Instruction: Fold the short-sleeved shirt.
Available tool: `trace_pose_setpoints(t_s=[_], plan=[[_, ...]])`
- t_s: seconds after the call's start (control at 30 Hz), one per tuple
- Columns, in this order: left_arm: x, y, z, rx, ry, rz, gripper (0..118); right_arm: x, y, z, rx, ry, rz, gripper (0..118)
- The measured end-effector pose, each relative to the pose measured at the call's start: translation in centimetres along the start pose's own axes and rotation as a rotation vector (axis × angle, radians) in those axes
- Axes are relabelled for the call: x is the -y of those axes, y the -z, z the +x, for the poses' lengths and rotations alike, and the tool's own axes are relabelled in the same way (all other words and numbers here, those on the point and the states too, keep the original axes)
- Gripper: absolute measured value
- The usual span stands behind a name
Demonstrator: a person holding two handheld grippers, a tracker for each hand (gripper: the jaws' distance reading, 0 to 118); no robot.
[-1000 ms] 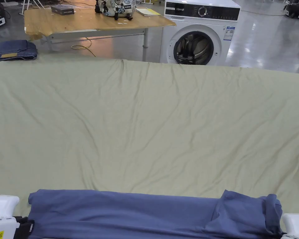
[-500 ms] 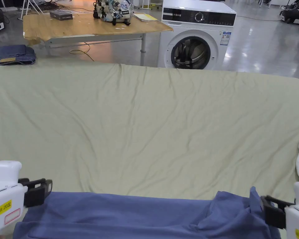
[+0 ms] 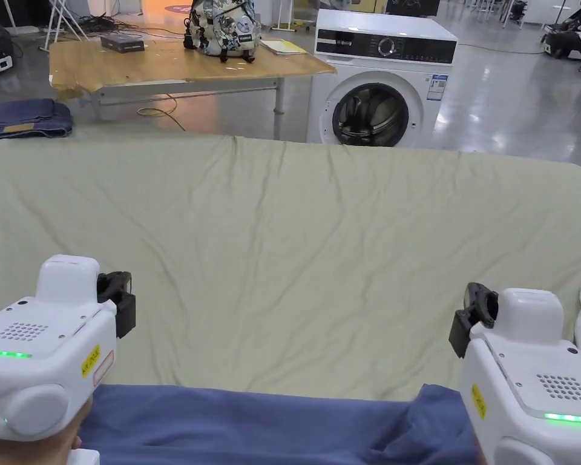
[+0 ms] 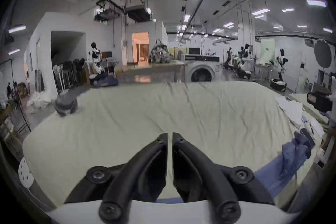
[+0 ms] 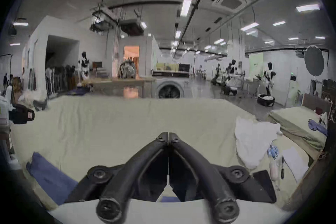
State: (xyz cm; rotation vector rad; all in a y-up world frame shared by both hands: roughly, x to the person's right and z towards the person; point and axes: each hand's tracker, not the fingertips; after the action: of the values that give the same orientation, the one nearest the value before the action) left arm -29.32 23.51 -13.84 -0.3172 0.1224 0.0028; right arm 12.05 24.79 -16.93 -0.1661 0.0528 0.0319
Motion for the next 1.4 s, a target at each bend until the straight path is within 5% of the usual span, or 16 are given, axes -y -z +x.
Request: trace_pose_setpoints(t_s=[0.23, 0.67, 0.8, 0.87, 0.9, 1.17, 1.3, 1.37, 1.4], plan=[[0.1, -1.1, -1.6, -0.028, -0.011, -0.011, 0, -0.9, 0.6, -1.9, -0.001, 0.017, 0.065, 0], [7.5, -0.2, -16.5, 0.285, -0.371, -0.508, 0, -0.3, 1.8, -3.4, -0.054, -0.019, 0.047, 0], [9.6, 0.8, -18.4, 0.364, -0.541, -0.61, 36, 0.0, 2.0, -3.8, -0.064, -0.035, 0.022, 0], [10.8, 1.8, -19.0, 0.447, -0.64, -0.643, 82, 0.2, 2.1, -3.9, -0.071, -0.041, 0.011, 0], [11.4, 2.3, -19.2, 0.487, -0.67, -0.668, 87, 0.3, 2.2, -4.0, -0.07, -0.044, 0.008, 0], [14.7, 5.6, -19.7, 0.66, -0.826, -0.678, 87, 0.9, 2.2, -3.9, -0.069, -0.048, -0.02, 0], [15.2, 6.1, -17.1, 0.727, -0.879, -0.684, 74, 1.3, 2.3, -3.9, -0.069, -0.043, -0.037, 0], [16.2, 6.8, -16.9, 0.65, -0.837, -0.748, 21, 1.4, 2.3, -3.9, -0.069, -0.039, -0.042, 0], [16.7, 6.8, -16.7, 0.6, -0.811, -0.775, 6, 1.5, 2.3, -3.8, -0.07, -0.036, -0.044, 0]])
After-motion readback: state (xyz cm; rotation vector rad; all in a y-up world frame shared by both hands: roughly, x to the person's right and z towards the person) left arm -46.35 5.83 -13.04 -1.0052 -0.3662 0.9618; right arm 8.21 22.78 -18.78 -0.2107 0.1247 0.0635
